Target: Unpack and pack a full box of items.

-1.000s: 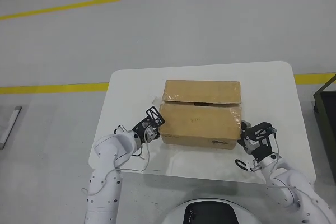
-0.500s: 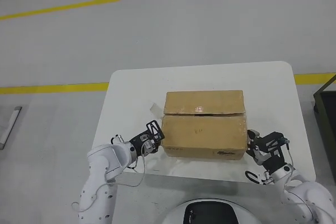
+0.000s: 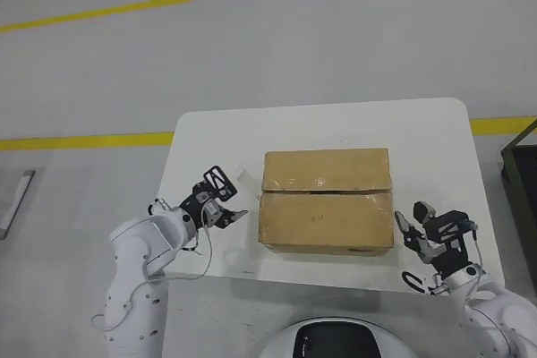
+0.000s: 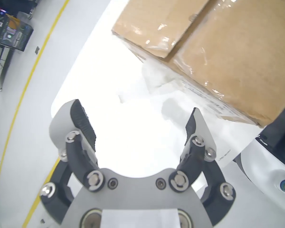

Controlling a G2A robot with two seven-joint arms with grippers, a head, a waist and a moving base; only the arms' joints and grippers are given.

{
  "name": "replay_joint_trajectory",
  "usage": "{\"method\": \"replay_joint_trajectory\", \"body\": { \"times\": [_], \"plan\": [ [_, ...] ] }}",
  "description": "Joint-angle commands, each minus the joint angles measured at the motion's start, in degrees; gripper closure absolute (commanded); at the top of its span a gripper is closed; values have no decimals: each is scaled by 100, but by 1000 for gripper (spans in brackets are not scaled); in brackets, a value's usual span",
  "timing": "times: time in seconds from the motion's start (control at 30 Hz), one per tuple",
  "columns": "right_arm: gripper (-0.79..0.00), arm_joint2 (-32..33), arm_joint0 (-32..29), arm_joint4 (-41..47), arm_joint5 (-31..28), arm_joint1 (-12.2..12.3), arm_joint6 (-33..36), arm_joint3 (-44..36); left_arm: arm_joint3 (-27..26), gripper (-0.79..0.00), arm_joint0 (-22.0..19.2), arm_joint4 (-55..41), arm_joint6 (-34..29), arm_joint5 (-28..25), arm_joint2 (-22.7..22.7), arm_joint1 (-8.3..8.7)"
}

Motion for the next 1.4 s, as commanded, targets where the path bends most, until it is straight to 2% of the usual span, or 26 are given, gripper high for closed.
{"method": "replay_joint_trajectory", "body": {
  "times": [0.0, 0.17, 0.37, 0.5, 0.87, 0.97, 1.03, 1.1, 1.2, 1.37],
  "plan": [
    [-369, 68, -4, 18, 48, 4, -25, -13, -67, -785, -137, -13, -25, 71, 36, 14],
    [-366, 189, -4, 108, 188, 5, -93, -38, -176, -785, -528, -296, 66, 368, 486, -16],
    [-372, 295, -13, 141, 356, 6, -129, -15, 83, -785, -1159, -992, -27, 904, 1413, -145],
    [-385, 371, -67, 197, 562, -2, -133, 7, 313, -785, -1441, -1461, -265, 1037, 1913, -215],
    [-360, 339, -87, 263, 777, -21, -186, -6, 350, -785, -1509, -1525, -327, 1053, 1962, -220],
    [-354, 311, -38, 210, 807, -23, -192, -35, 306, -785, -1372, -1138, -222, 1019, 1967, -181],
    [-289, 298, -13, 193, 806, -23, -197, -29, 292, -785, -1312, -1201, -136, 1166, 2009, -184],
    [-163, 288, 7, 192, 801, -24, -210, -29, 239, -785, -1347, -1193, -153, 1170, 2214, -202],
    [-52, 266, 17, 172, 800, -26, -223, -30, 299, -785, -1505, -1003, -282, 1169, 2625, -244],
    [-95, 280, 5, 143, 812, -26, -250, -27, 535, -785, -1886, -700, -538, 1151, 3245, -334]
  ]
}}
